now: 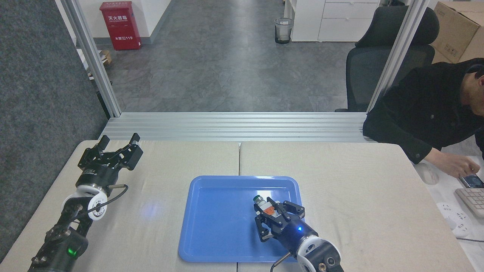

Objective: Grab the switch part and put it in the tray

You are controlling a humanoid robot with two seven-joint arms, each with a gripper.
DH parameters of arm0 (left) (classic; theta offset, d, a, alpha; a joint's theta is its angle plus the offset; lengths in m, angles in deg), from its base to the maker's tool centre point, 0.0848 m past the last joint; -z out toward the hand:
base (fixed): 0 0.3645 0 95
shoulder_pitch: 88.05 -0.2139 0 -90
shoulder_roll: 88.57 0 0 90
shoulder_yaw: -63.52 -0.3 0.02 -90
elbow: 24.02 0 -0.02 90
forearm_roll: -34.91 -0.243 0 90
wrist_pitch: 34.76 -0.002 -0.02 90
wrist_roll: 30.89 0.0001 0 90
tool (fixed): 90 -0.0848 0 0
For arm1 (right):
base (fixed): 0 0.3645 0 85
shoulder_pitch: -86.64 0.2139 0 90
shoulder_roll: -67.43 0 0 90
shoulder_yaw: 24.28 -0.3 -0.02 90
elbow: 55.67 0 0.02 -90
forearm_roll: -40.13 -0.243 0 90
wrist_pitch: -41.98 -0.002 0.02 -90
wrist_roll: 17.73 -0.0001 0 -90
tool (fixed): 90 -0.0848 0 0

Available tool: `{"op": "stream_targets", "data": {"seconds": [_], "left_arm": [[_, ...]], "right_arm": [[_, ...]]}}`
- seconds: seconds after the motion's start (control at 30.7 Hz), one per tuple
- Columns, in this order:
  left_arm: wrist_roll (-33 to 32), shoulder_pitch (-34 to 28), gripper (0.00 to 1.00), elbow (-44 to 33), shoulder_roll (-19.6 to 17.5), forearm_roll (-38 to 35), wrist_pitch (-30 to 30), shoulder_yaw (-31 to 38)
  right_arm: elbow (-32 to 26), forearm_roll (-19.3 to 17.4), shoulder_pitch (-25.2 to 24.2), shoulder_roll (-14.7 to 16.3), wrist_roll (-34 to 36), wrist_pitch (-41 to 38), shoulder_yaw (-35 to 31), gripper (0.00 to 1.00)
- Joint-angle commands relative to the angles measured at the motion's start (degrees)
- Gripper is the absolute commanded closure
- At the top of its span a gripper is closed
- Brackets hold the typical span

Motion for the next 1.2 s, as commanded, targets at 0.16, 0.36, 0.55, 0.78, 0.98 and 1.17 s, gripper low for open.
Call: {"op": "stream_targets", "data": {"seconds": [0.16,0.36,0.55,0.78,0.98,1.17], "left_arm": [[-0.02,0.00,0.00,-0.06,0.00,0.00,-0.02,0.00],[-0.02,0.00,0.00,0.03,0.00,0.00,-0.02,0.00],[-0.02,0.00,0.00,0.03,0.00,0.00,-0.02,0.00],[-0.02,0.00,0.00,0.03,0.00,0.00,-0.02,0.00],[-0.02,0.00,0.00,0.03,0.00,0.00,0.07,0.00],[-0.02,0.00,0.00,-0.06,0.00,0.00,-0.01,0.00]], "right_arm": [[5.35,-1.31,2.17,-3.49,5.10,1.64,1.43,0.00],[5.09,-5.98,7.18,-4.11,9.77,1.64,-9.56,0.00],[11.93,-7.12,14.66,6.78,11.44,1.73,-20.73,0.00],[13.70,-10.29,15.89,9.60,11.71,5.58,-21.70,0.00],[13.18,-10.29,16.16,11.87,12.06,7.35,-20.74,0.00],[13.09,-10.38,16.51,16.10,12.50,7.00,-20.65,0.00]]}}
